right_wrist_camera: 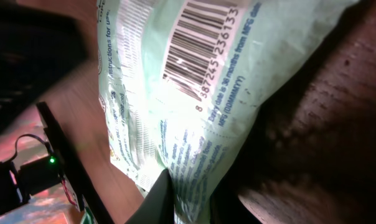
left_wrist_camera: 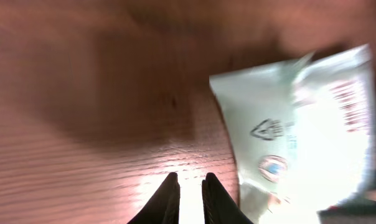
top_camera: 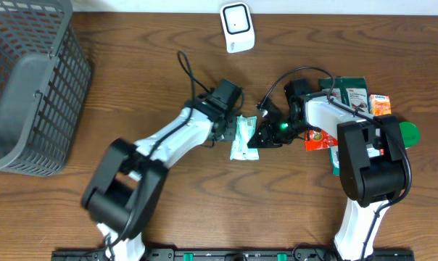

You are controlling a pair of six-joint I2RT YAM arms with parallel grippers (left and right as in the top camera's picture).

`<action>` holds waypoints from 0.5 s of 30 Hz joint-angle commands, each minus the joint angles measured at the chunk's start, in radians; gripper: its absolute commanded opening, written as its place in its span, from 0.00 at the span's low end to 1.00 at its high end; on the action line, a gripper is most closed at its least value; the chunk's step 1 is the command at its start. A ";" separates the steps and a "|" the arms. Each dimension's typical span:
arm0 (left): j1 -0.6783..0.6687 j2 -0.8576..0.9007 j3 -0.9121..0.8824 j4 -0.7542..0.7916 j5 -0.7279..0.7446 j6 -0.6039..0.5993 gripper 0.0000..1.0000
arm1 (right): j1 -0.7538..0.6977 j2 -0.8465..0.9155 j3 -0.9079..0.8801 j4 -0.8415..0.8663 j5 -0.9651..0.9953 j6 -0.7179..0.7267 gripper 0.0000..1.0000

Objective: Scan the item barcode

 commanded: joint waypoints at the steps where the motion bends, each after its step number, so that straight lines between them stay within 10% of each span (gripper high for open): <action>1: 0.007 -0.105 0.002 0.011 -0.032 0.002 0.16 | 0.006 0.003 0.013 -0.014 0.051 -0.005 0.18; 15: 0.006 0.038 0.000 0.048 0.135 0.002 0.16 | -0.044 0.004 0.013 -0.041 -0.027 0.024 0.41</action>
